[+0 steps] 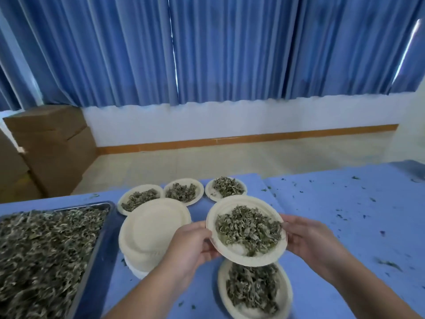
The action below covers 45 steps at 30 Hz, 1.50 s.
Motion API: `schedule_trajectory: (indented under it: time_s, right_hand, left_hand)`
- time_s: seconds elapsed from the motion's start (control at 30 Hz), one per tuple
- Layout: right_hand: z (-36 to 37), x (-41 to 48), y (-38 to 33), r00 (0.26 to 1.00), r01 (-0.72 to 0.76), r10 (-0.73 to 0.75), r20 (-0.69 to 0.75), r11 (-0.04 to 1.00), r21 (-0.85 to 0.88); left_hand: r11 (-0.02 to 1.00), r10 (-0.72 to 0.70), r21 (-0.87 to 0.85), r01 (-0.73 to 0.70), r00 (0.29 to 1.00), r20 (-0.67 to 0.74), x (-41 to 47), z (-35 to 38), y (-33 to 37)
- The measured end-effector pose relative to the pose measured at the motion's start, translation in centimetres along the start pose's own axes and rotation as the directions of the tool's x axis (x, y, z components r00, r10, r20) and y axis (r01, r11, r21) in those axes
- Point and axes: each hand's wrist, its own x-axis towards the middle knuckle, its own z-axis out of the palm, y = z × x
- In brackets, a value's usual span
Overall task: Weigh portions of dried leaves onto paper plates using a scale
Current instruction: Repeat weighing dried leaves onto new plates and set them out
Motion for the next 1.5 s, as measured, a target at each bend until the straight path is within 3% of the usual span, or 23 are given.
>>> schedule_trajectory:
  time_s: [0.27, 0.37, 0.53, 0.93, 1.2, 1.3, 1.5]
  right_hand:
    - [-5.2, 2.1, -7.0, 0.977, -0.214, 0.215, -0.016, 0.976, 0.049]
    - [-6.4, 4.1, -7.5, 0.97, -0.23, 0.235, -0.069, 0.971, 0.072]
    - [-7.7, 8.4, -5.2, 0.94, -0.237, 0.28, -0.193, 0.947, 0.219]
    - [-8.1, 19.3, 1.3, 0.85, -0.175, 0.369, -0.377, 0.871, 0.459]
    - [-7.0, 23.5, 1.9, 0.829, -0.157, 0.399, -0.391, 0.838, 0.522]
    - [-6.9, 23.9, 1.6, 0.855, -0.153, 0.385, -0.347, 0.827, 0.54]
    - [-7.1, 22.2, 1.3, 0.848, -0.276, 0.438, -0.299, 0.846, 0.456]
  left_hand:
    - [0.997, -0.07, 0.028, 0.073, 0.994, -0.086, 5.1, 7.6, 4.2]
    - [0.993, -0.091, -0.079, 0.082, 0.99, -0.105, 7.0, 9.8, 4.6]
    - [0.958, -0.167, -0.258, 0.129, 0.977, -0.133, 10.0, 11.9, 3.8]
    - [0.872, -0.3, -0.442, 0.209, 0.942, -0.147, 15.2, 13.4, 2.4]
    - [0.844, -0.341, -0.481, 0.237, 0.929, -0.142, 17.3, 12.9, 1.8]
    - [0.837, -0.337, -0.495, 0.233, 0.932, -0.131, 17.4, 12.5, 1.6]
    - [0.825, -0.322, -0.524, 0.214, 0.939, -0.122, 16.2, 11.1, 1.4]
